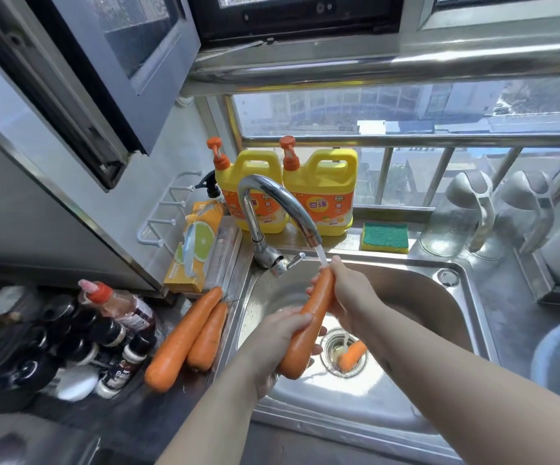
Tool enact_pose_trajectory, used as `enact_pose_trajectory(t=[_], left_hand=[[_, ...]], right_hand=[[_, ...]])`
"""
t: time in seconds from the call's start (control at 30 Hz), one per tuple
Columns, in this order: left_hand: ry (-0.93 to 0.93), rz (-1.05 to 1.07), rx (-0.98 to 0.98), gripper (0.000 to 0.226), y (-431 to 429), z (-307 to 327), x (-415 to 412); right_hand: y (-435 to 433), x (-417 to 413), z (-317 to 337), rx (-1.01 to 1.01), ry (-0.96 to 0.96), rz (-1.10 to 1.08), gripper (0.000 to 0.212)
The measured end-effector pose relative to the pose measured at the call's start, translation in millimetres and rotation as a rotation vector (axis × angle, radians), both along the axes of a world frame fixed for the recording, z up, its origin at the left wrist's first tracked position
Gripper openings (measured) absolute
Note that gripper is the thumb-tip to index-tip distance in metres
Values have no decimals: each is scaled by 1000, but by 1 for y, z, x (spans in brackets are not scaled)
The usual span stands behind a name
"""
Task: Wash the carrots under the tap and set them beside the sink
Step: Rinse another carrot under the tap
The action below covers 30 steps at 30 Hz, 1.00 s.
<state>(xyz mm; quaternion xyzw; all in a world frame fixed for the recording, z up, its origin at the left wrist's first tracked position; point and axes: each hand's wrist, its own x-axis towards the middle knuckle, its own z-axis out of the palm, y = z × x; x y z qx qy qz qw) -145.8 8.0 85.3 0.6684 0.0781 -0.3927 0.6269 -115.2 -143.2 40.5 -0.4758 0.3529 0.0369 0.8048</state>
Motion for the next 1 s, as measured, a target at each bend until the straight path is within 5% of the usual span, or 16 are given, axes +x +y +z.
enact_pose_trajectory(t=[0.17, 0.4, 0.67, 0.77, 0.9, 1.0], left_hand=[[213, 140, -164, 30, 6, 8, 2], [302, 153, -241, 35, 6, 7, 0], [584, 264, -448, 46, 11, 3, 4], [472, 197, -360, 46, 8, 5, 5], [4, -51, 41, 43, -1, 5, 8], [-168, -58, 128, 41, -7, 4, 11]], right_hand=[[-3, -8, 4, 210, -69, 133, 22], [1, -4, 8, 12, -37, 78, 28], [-5, -12, 16, 350, -136, 115, 24], [-12, -6, 17, 235, -170, 165, 19], [-20, 1, 11, 12, -110, 121, 32], [-24, 2, 7, 32, -110, 156, 27]])
